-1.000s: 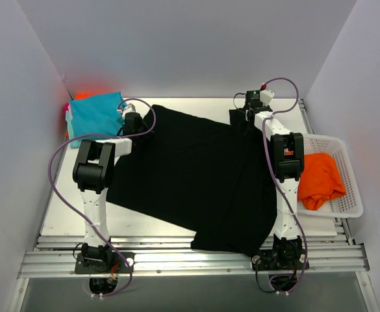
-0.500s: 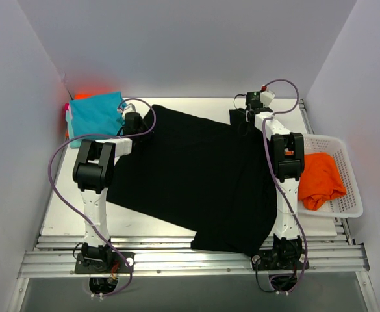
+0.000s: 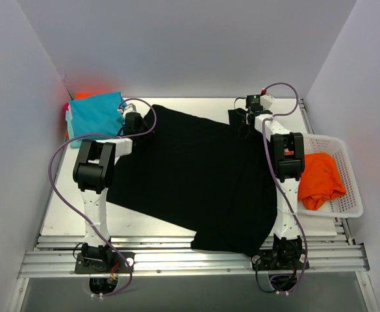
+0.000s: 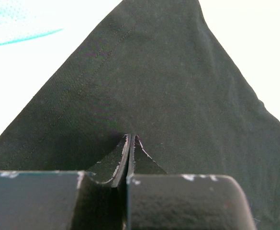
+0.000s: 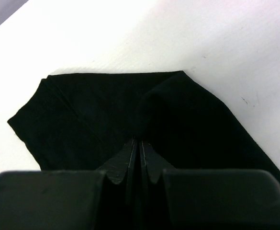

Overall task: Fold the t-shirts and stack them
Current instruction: Flatten the tshirt out

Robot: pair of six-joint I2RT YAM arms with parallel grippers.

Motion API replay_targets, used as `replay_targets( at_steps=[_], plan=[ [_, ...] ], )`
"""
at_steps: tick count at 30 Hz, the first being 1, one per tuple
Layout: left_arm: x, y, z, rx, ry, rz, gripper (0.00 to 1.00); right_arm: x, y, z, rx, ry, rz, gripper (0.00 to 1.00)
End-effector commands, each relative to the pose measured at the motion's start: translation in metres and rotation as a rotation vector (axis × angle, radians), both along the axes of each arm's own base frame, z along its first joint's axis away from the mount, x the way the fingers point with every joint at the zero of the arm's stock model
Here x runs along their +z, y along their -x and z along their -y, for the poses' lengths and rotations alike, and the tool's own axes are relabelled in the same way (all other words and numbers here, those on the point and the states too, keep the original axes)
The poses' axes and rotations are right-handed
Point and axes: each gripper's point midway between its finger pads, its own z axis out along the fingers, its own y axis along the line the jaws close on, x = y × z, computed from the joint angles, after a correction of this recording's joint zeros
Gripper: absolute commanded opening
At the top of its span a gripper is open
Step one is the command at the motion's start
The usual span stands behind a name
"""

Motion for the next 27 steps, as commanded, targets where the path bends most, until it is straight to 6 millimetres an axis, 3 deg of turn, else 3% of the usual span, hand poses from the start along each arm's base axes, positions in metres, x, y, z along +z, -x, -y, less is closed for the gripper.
replay_targets(
  at_steps=[1, 7, 10, 13, 17, 18, 19, 20, 24, 27],
  plan=[
    [0.016, -0.008, 0.0, 0.002, -0.003, 0.063, 0.02, 0.025, -0.005, 0.002, -0.014, -0.003, 0.049, 0.0],
    [0.016, -0.008, 0.001, -0.002, -0.003, 0.062, 0.02, 0.052, -0.016, 0.012, -0.037, 0.0, 0.105, 0.0],
    [0.016, -0.008, 0.001, -0.003, -0.002, 0.061, 0.02, 0.07, -0.027, 0.025, -0.071, 0.013, 0.147, 0.0],
    [0.015, -0.008, 0.002, -0.002, -0.004, 0.06, 0.02, 0.072, -0.039, 0.043, -0.121, 0.027, 0.183, 0.0],
    [0.015, -0.008, 0.001, 0.002, -0.005, 0.057, 0.02, 0.073, -0.08, 0.067, -0.166, -0.008, 0.297, 0.0],
    [0.015, -0.007, 0.001, 0.002, -0.005, 0.056, 0.02, 0.072, -0.084, 0.071, -0.197, -0.032, 0.31, 0.1],
    [0.015, -0.008, 0.001, 0.002, -0.005, 0.057, 0.02, 0.074, -0.089, 0.071, -0.201, -0.042, 0.331, 0.33],
    [0.015, -0.008, 0.001, 0.0, -0.005, 0.056, 0.02, 0.07, -0.094, 0.071, -0.201, -0.045, 0.347, 0.99],
    [0.015, -0.008, 0.001, -0.001, -0.007, 0.053, 0.02, 0.096, -0.104, 0.085, -0.263, -0.003, 0.448, 1.0],
    [0.015, -0.008, 0.002, -0.001, -0.008, 0.055, 0.02, 0.115, -0.098, 0.091, -0.294, 0.016, 0.47, 1.0]
  ],
)
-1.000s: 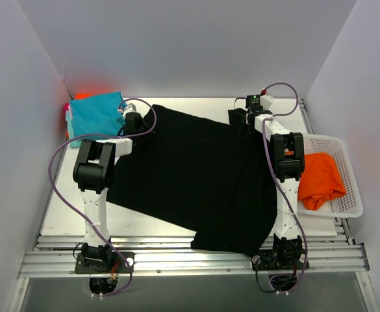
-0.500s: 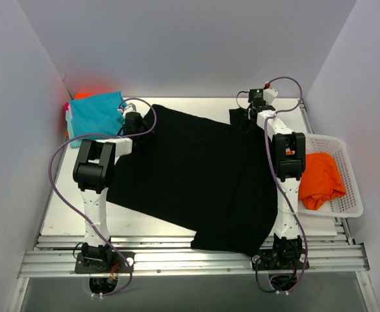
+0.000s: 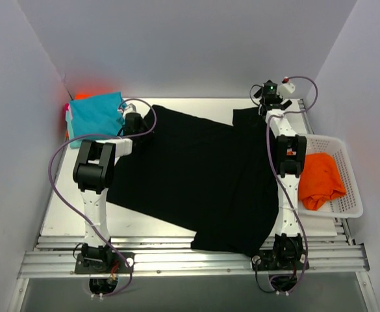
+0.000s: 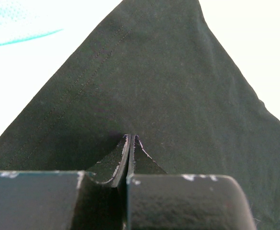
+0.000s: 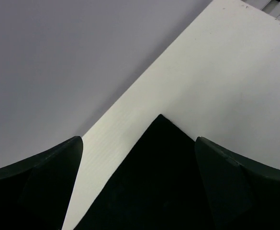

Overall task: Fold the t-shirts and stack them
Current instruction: Flatten the tshirt out

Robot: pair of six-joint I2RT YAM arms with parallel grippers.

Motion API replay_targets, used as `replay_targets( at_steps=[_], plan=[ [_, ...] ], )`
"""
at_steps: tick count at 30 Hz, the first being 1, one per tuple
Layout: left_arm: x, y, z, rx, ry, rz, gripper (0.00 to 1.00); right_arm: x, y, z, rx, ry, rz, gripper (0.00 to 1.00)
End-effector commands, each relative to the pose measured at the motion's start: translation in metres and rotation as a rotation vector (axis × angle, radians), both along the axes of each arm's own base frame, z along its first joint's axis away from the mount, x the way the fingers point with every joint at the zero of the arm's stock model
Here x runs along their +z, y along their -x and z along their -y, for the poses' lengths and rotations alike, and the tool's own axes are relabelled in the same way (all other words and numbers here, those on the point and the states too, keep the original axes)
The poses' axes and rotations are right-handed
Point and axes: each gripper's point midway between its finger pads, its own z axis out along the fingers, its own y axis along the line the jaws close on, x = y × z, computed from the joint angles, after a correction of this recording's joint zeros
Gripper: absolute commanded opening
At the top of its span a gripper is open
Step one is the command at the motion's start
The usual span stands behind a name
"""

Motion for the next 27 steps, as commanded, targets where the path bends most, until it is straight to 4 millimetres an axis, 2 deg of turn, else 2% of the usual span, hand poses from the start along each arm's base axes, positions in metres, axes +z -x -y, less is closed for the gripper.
replay_targets(
  at_steps=[1, 2, 3, 4, 5, 6, 7, 8, 9, 10, 12, 13, 14, 15, 16, 17, 18, 19, 25, 27],
  plan=[
    [0.016, -0.008, 0.001, 0.002, -0.005, 0.056, 0.02, 0.067, -0.002, 0.003, -0.073, 0.027, 0.143, 1.0],
    [0.015, -0.008, 0.001, 0.003, -0.004, 0.056, 0.02, 0.096, 0.004, 0.005, -0.079, 0.038, 0.175, 1.0],
    [0.016, -0.008, 0.001, 0.006, -0.004, 0.058, 0.02, 0.11, 0.009, 0.007, -0.092, 0.046, 0.205, 1.0],
    [0.015, -0.008, 0.001, 0.006, -0.004, 0.056, 0.02, 0.092, 0.021, 0.005, -0.094, 0.057, 0.158, 1.0],
    [0.015, -0.008, 0.0, 0.008, -0.004, 0.056, 0.02, 0.128, 0.031, -0.003, -0.083, 0.067, 0.2, 1.0],
    [0.015, -0.008, 0.0, 0.01, -0.005, 0.055, 0.02, 0.135, 0.039, -0.006, -0.087, 0.072, 0.2, 1.0],
    [0.015, -0.008, 0.001, 0.01, -0.004, 0.055, 0.02, 0.118, 0.052, -0.011, -0.077, 0.075, 0.15, 1.0],
    [0.015, -0.008, 0.0, 0.012, -0.003, 0.055, 0.02, 0.141, 0.062, -0.016, -0.065, 0.074, 0.173, 1.0],
    [0.015, -0.008, 0.0, 0.016, -0.002, 0.053, 0.02, 0.139, 0.071, -0.026, -0.052, 0.067, 0.149, 1.0],
    [0.013, -0.007, 0.0, 0.017, -0.002, 0.047, 0.02, 0.134, 0.086, -0.031, -0.027, 0.059, 0.123, 1.0],
    [0.015, -0.009, -0.001, 0.019, 0.005, 0.044, 0.02, 0.121, 0.097, -0.042, 0.003, 0.036, 0.099, 0.93],
    [0.014, -0.009, 0.0, 0.02, 0.005, 0.04, 0.02, 0.112, 0.101, -0.049, 0.039, 0.024, 0.078, 0.83],
    [0.015, -0.009, -0.002, 0.022, 0.008, 0.034, 0.02, 0.094, 0.111, -0.051, 0.047, 0.02, 0.034, 0.76],
    [0.019, -0.009, 0.0, 0.017, 0.011, 0.038, 0.02, 0.085, 0.115, -0.054, 0.057, 0.015, 0.012, 0.63],
    [0.02, -0.009, -0.002, 0.022, 0.01, 0.039, 0.02, 0.074, 0.119, -0.059, 0.071, 0.014, -0.014, 0.39],
    [0.025, -0.009, -0.002, 0.026, 0.014, 0.049, 0.02, 0.056, 0.125, -0.061, 0.076, 0.013, -0.056, 0.23],
    [0.033, -0.007, -0.003, 0.029, 0.016, 0.064, 0.02, 0.047, 0.127, -0.061, 0.079, 0.014, -0.074, 0.05],
    [0.042, -0.009, -0.003, 0.03, 0.018, 0.084, 0.02, 0.036, 0.13, -0.062, 0.082, 0.011, -0.099, 0.0],
    [0.089, -0.025, 0.004, -0.009, 0.014, 0.185, 0.03, -0.005, 0.136, -0.061, 0.081, 0.01, -0.183, 0.0],
    [0.088, -0.031, 0.005, -0.016, 0.007, 0.191, 0.05, -0.013, 0.137, -0.059, 0.08, 0.008, -0.201, 0.0]
  ],
)
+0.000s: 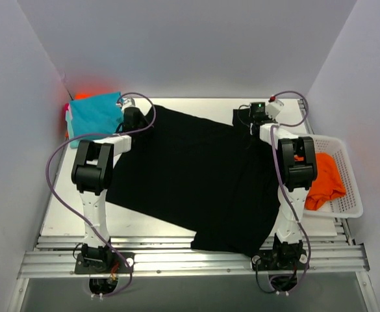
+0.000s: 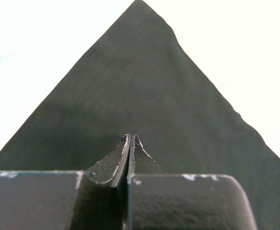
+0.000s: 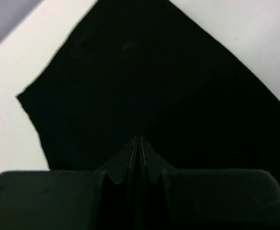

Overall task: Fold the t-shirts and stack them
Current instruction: Flatten the tshirt out

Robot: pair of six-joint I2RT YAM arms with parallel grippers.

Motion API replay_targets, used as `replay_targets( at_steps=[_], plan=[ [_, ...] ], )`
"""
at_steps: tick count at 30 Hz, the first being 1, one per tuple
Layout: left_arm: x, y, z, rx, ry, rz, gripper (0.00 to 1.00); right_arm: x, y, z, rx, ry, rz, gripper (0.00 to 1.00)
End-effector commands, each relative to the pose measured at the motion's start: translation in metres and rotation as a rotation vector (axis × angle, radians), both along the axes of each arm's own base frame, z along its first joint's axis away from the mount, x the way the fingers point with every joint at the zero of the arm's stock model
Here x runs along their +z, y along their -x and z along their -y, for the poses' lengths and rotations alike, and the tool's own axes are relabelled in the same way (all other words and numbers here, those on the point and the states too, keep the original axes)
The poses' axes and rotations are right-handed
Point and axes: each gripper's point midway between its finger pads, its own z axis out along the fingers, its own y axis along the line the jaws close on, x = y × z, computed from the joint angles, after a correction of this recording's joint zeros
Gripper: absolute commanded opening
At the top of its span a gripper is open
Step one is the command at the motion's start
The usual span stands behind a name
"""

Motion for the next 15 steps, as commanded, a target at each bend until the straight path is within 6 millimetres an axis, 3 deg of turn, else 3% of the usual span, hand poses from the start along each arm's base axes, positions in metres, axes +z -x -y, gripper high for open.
replay_targets(
  at_steps=[1, 2, 4, 6, 8, 10, 12, 13, 15],
  plan=[
    [0.058, -0.024, 0.008, -0.032, 0.007, 0.136, 0.06, -0.002, -0.004, 0.005, -0.02, -0.008, -0.003, 0.0],
    [0.067, -0.031, 0.009, -0.034, 0.012, 0.152, 0.06, -0.006, -0.004, 0.008, -0.025, -0.01, -0.011, 0.0],
    [0.037, -0.035, 0.012, -0.048, -0.004, 0.056, 0.06, -0.008, -0.008, 0.01, -0.029, -0.016, -0.014, 0.0],
    [0.029, -0.051, 0.018, -0.059, -0.006, 0.017, 0.05, -0.021, -0.009, 0.015, -0.038, -0.021, -0.043, 0.0],
    [0.002, -0.049, 0.017, -0.054, -0.029, -0.1, 0.03, -0.032, -0.016, 0.013, -0.022, -0.039, -0.058, 0.0],
    [-0.014, -0.041, 0.013, -0.036, -0.038, -0.168, 0.02, -0.051, -0.02, 0.011, -0.008, -0.054, -0.09, 0.0],
    [-0.024, -0.037, 0.007, -0.015, -0.051, -0.199, 0.02, -0.05, -0.031, 0.011, 0.0, -0.055, -0.087, 0.0],
    [-0.028, -0.033, 0.004, -0.01, -0.061, -0.222, 0.02, -0.064, -0.032, 0.011, 0.005, -0.054, -0.109, 0.0],
    [-0.036, -0.031, -0.001, -0.01, -0.067, -0.247, 0.02, -0.057, -0.045, 0.009, 0.012, -0.055, -0.105, 0.0]
  ],
)
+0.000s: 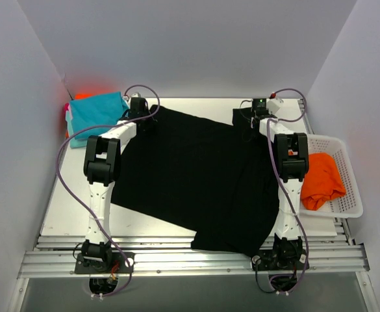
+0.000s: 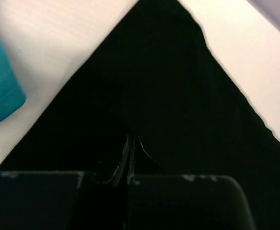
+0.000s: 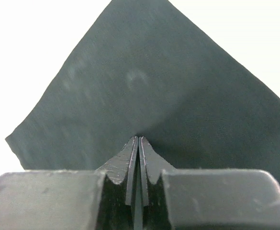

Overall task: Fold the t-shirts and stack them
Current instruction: Flatten the tshirt out

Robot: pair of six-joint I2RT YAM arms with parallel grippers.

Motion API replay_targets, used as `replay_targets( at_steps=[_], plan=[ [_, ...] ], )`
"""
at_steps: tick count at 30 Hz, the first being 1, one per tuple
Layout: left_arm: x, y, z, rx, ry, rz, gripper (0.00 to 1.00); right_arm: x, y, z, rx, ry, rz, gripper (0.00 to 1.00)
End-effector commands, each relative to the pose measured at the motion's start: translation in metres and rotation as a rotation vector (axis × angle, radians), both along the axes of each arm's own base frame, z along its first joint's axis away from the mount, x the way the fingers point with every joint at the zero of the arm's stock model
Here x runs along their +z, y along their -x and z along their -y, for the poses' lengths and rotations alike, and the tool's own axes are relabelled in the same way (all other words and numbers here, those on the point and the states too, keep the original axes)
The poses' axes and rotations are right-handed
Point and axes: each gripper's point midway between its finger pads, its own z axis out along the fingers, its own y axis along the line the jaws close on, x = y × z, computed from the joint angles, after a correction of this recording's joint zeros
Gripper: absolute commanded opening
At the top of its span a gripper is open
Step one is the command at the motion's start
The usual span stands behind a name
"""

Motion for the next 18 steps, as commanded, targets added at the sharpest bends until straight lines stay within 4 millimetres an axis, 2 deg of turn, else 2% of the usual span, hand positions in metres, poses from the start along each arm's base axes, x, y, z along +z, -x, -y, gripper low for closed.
replay_targets(
  at_steps=[1, 4, 5, 6, 8, 9, 10, 12, 13, 14, 15, 16, 17, 18],
  plan=[
    [-0.021, 0.015, -0.013, 0.009, -0.037, -0.125, 0.02, -0.024, -0.003, 0.001, 0.02, -0.011, -0.084, 0.0],
    [-0.028, 0.018, -0.015, -0.005, -0.049, -0.178, 0.02, -0.022, -0.018, -0.001, 0.034, -0.031, -0.066, 0.0],
    [-0.035, 0.02, -0.016, -0.008, -0.055, -0.197, 0.02, -0.024, -0.016, -0.002, 0.037, -0.033, -0.086, 0.0],
    [-0.037, 0.021, -0.017, -0.008, -0.061, -0.207, 0.02, -0.015, -0.026, -0.003, 0.042, -0.034, -0.062, 0.0],
    [-0.045, 0.027, -0.023, 0.005, -0.073, -0.241, 0.02, -0.02, -0.03, -0.004, 0.054, -0.037, -0.075, 0.0],
    [-0.049, 0.031, -0.026, 0.017, -0.076, -0.259, 0.02, -0.009, -0.04, -0.006, 0.063, -0.045, -0.046, 0.0],
    [-0.051, 0.032, -0.033, 0.037, -0.08, -0.267, 0.02, -0.019, -0.043, -0.007, 0.069, -0.051, -0.059, 0.0],
    [-0.058, 0.046, -0.044, 0.073, -0.078, -0.295, 0.02, -0.019, -0.05, -0.01, 0.095, -0.065, -0.053, 0.0],
    [-0.057, 0.046, -0.053, 0.102, -0.068, -0.283, 0.02, -0.017, -0.06, -0.012, 0.103, -0.071, -0.032, 0.0],
    [-0.057, 0.055, -0.06, 0.135, -0.037, -0.276, 0.02, -0.028, -0.066, -0.016, 0.119, -0.097, -0.035, 0.0],
    [-0.057, 0.055, -0.06, 0.135, -0.036, -0.276, 0.02, -0.016, -0.073, -0.016, 0.121, -0.097, -0.005, 0.0],
    [-0.056, 0.062, -0.066, 0.171, -0.037, -0.281, 0.02, -0.015, -0.077, -0.019, 0.129, -0.109, 0.008, 0.0],
    [-0.053, 0.065, -0.069, 0.189, -0.039, -0.279, 0.02, -0.023, -0.08, -0.02, 0.134, -0.122, 0.009, 0.0],
    [-0.051, 0.066, -0.072, 0.209, -0.038, -0.275, 0.02, -0.018, -0.086, -0.025, 0.153, -0.139, 0.034, 0.0]
  ],
)
